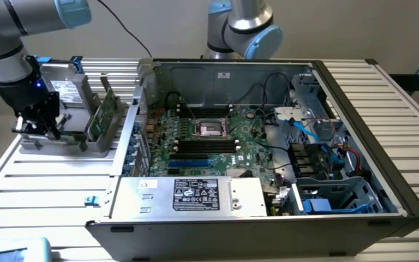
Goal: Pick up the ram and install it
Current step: 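Pick up the ram and move it above insertion slot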
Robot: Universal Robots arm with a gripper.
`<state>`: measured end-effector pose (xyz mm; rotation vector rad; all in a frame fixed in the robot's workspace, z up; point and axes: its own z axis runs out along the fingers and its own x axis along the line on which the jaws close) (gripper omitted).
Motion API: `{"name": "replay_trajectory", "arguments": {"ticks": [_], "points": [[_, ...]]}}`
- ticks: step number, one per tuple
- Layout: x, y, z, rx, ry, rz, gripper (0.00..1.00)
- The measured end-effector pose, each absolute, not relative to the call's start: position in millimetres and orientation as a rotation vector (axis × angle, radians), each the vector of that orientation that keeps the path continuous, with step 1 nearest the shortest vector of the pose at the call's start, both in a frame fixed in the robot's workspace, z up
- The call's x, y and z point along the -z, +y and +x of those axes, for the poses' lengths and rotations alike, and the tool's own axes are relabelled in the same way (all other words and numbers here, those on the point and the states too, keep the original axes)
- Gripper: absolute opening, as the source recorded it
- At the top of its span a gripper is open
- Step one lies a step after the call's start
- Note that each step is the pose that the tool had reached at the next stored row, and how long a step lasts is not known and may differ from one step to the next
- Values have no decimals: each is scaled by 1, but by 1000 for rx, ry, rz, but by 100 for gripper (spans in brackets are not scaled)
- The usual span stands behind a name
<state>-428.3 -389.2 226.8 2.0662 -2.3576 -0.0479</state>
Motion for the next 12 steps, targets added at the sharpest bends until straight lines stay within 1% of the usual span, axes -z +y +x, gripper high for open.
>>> {"name": "replay_trajectory", "arguments": {"ticks": [7, 12], "points": [[-259, -389, -428, 48, -2323, 2104, 14], [-270, -390, -428, 45, -2297, 2135, 14]]}}
